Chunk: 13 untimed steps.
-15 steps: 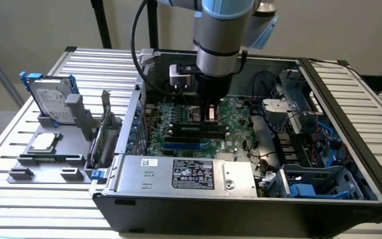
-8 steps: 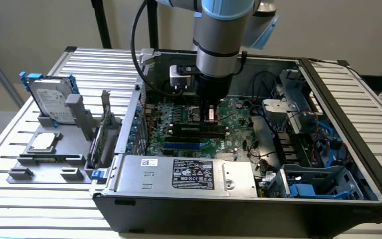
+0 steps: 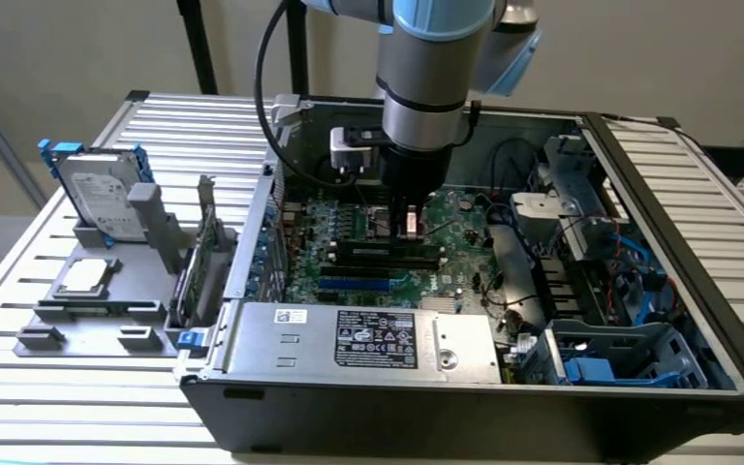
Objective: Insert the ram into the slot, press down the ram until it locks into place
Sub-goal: 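Insert the ram into the slot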
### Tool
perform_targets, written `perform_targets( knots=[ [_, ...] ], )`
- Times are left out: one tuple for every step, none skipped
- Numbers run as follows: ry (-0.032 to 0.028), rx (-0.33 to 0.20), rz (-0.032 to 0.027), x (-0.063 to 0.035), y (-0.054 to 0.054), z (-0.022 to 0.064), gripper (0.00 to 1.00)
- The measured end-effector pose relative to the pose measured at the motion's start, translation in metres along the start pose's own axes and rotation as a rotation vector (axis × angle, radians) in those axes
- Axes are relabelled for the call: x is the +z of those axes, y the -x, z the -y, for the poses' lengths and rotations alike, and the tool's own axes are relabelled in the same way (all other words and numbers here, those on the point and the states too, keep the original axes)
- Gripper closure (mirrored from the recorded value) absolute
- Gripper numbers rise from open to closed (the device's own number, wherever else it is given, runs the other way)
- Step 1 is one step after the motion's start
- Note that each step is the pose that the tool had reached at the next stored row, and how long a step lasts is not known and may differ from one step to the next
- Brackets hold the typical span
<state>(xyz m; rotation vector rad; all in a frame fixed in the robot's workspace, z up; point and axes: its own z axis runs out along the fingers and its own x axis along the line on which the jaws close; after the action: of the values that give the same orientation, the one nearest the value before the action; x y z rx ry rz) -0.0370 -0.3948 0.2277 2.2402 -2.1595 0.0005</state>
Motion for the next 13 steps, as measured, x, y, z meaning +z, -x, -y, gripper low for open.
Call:
perform_targets(
  knots=[
    [0.0,0.001,0.0001,0.0001,0.0001,0.0,0.87],
    [0.0,0.002,0.0001,0.0002,0.0001,0.0,0.87],
    [0.0001,0.003,0.0001,0.0003,0.0001,0.0,0.87],
    [0.0001,0.004,0.0,0.0003,0.0001,0.0001,0.87],
    [0.0001,0.004,0.0001,0.001,0.0001,0.0007,0.87],
    [0.0001,0.004,-0.0001,0.0023,0.0002,0.0008,0.87],
    [0.0001,0.004,-0.0001,0.0025,0.0002,0.0008,0.87],
    [0.0001,0.004,-0.0001,0.0027,0.0002,0.0008,0.87],
    [0.0001,0.004,-0.0001,0.0029,0.0002,0.0009,0.87],
    [0.0001,0.004,-0.0001,0.0031,0.0002,0.0009,0.87],
    [0.0002,0.004,-0.0002,0.0033,0.0002,0.0009,0.87],
    [0.0001,0.004,-0.0001,0.0035,0.0002,0.0009,0.87],
    [0.0001,0.004,-0.0001,0.0038,0.0002,0.0009,0.87]
  ],
)
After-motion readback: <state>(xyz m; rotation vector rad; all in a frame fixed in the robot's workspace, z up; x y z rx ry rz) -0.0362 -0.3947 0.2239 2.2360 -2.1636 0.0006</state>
